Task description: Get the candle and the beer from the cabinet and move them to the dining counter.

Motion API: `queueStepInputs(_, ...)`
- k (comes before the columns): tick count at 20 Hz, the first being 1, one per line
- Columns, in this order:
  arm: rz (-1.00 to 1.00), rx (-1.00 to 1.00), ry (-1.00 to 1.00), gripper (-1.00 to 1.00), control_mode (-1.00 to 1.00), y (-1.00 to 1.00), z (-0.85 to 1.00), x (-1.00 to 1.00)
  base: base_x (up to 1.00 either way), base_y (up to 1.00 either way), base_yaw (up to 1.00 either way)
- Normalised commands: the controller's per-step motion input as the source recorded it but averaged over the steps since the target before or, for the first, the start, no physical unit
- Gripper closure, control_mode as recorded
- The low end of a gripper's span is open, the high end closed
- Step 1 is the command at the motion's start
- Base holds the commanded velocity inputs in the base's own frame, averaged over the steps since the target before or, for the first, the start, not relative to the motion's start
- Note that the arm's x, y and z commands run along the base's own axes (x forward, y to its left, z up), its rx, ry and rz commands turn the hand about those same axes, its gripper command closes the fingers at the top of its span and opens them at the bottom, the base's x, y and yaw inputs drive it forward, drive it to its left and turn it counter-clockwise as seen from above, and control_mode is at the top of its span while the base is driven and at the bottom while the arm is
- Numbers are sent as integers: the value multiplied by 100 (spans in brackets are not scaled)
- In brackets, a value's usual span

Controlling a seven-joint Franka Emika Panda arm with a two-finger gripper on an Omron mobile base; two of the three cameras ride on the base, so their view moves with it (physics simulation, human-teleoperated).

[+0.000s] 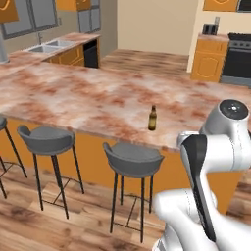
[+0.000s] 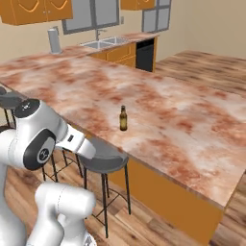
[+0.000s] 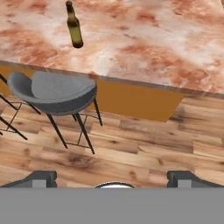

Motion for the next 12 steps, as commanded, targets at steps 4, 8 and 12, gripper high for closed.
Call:
queueStepInputs(4,0,0,0,-100,100,0,0,0,0,-25,-64)
queueStepInputs(8,0,0,0,-100,100,0,0,0,0,-14,-84)
queueStepInputs(12,0,0,0,-100,100,0,0,0,0,-11,-90)
